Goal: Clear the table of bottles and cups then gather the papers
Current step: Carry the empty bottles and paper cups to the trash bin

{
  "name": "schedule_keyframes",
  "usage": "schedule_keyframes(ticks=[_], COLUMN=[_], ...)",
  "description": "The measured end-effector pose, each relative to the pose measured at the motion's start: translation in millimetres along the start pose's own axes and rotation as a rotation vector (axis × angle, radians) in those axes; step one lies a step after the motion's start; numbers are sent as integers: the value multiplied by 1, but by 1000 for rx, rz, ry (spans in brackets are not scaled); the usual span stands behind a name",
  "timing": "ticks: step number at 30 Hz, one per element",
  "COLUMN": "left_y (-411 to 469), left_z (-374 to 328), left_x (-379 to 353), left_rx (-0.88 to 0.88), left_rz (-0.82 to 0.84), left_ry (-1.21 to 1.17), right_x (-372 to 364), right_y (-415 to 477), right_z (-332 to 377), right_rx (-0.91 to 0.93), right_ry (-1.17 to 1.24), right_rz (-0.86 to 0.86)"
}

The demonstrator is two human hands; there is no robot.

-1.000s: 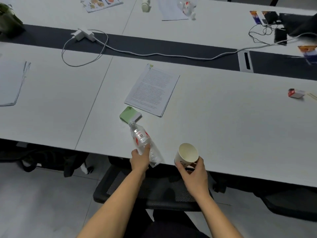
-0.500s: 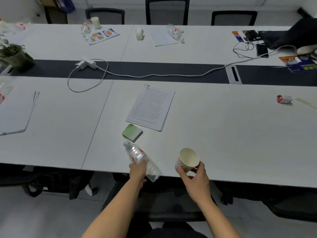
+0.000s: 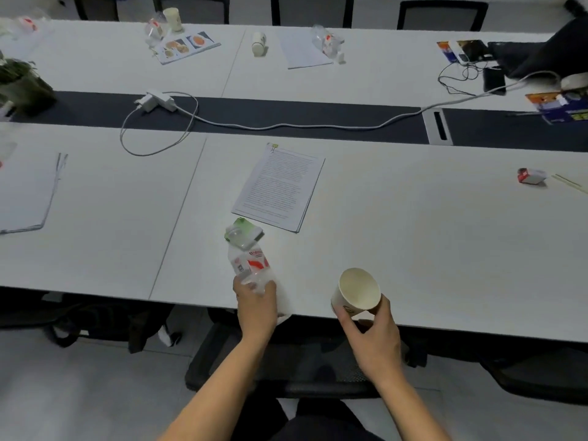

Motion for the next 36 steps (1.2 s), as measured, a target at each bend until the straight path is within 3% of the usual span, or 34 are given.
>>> schedule_keyframes(ticks=[3,6,15,21,29,36], left_y=[-44,-77,-148,-174,-193,-120], left_z=[-30,-37,13,86,155,181], left_x=[66,140,356,510,712,858], left_rx=[-196,-270,-251,-244,-278,-232], left_rz=[-118,-243,-734,-975,-1193,-1254], left_ry=[8,-84,-203,-346,-462,-444], right_x=[-22,-57,-226,-368,-540,-688], right_y=[-4,-15,-103,-202,-341,-392], right_z=[22,47,159,227,318,374], right_rx=[58,119,357,537,684,703], right_ry=[6,7,-43,-111,-74,-30], right_rz=[60,165,614,808,952,979])
Point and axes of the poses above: each hand's wrist, its own y-axis towards the middle knuckle, its own x-axis out of the back of the hand, z = x × y, the point moved 10 cm from there along y, towards the middle knuckle, and after that the axes turned 1 degree about z, right-handed, at the moved point
